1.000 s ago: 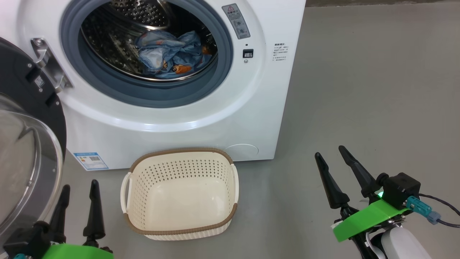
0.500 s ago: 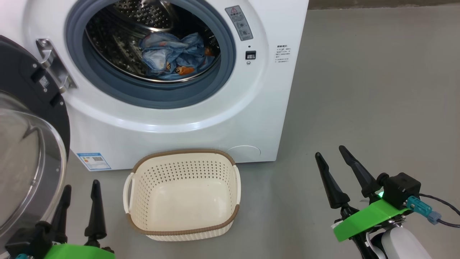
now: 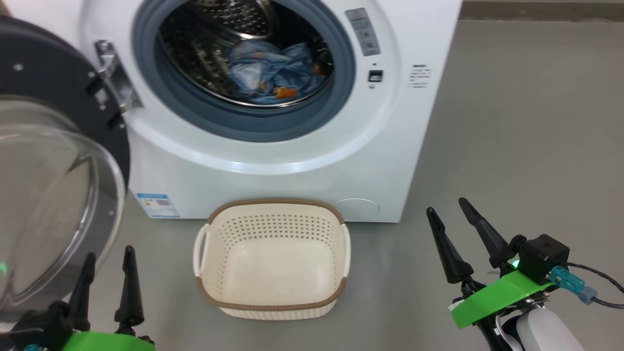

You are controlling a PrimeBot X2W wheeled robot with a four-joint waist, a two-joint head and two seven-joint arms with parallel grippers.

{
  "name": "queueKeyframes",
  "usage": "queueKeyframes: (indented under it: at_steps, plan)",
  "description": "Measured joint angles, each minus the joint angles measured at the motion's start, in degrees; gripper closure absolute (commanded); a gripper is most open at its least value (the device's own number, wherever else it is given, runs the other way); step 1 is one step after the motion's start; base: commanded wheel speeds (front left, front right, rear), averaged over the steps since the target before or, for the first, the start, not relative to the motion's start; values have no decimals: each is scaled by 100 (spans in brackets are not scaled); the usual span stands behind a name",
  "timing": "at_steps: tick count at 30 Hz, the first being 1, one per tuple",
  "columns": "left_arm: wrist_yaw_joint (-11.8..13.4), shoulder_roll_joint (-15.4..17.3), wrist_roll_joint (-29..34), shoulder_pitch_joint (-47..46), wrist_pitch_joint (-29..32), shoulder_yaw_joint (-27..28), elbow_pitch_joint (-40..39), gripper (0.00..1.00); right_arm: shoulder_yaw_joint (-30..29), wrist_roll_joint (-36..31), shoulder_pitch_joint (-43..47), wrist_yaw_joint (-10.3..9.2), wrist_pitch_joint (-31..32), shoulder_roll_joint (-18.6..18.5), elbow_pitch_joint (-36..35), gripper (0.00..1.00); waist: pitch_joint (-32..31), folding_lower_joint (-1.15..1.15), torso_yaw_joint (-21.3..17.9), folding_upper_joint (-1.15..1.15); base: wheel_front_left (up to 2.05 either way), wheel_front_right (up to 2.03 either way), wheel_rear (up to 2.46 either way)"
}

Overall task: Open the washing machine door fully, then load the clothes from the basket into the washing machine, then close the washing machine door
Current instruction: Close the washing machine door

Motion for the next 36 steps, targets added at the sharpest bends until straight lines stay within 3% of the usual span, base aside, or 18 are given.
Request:
queueKeyframes:
  at_steps: [23,36]
  plan:
    - [392,-46,345,49,0,90,146,0,219,-114,2,0,0,-81,169,0,-193,0,1512,0,0,0,0]
    - [563,-43,415,148,1,90,167,0,218,-267,91,0,0,-66,219,0,-263,0,2155,0,0,0,0]
